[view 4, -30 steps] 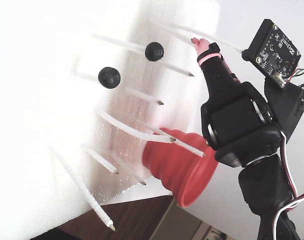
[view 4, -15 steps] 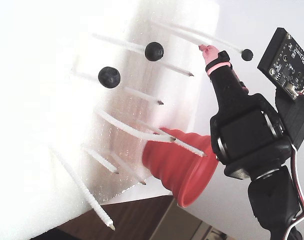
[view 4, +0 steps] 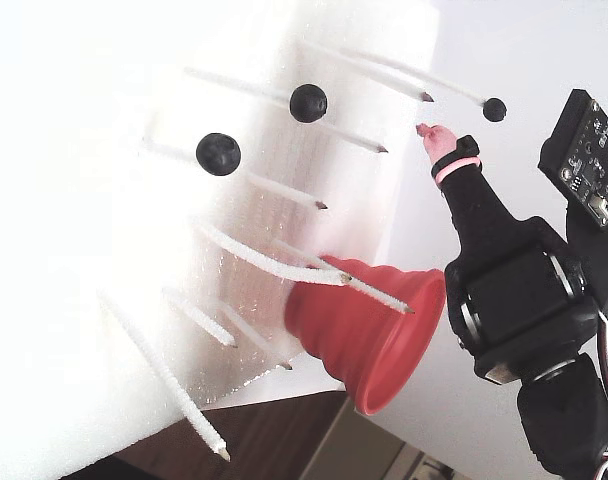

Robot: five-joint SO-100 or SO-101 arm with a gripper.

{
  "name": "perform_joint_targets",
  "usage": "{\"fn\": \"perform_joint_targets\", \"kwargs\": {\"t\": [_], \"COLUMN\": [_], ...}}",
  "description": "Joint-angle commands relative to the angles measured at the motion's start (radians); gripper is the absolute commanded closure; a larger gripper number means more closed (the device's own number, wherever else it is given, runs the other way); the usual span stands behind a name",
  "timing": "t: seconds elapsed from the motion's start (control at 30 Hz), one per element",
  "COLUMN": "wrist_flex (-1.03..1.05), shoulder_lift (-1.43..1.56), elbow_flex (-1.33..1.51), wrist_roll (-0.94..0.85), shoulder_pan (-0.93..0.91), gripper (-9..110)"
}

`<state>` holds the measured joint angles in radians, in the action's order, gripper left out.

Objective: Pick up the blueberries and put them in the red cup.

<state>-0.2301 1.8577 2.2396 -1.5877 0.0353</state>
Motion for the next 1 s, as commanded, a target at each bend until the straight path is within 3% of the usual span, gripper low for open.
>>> {"fn": "perform_joint_targets", "kwargs": {"t": [0.0, 0.97], "wrist_flex": [0.018, 0.288], "shoulder_lift": [0.129, 0.371], "elbow_flex": [-0.002, 0.087], "wrist_roll": [0.005, 0.089], "shoulder_pan": [-0.049, -0.130], "gripper": [90, 90]}}
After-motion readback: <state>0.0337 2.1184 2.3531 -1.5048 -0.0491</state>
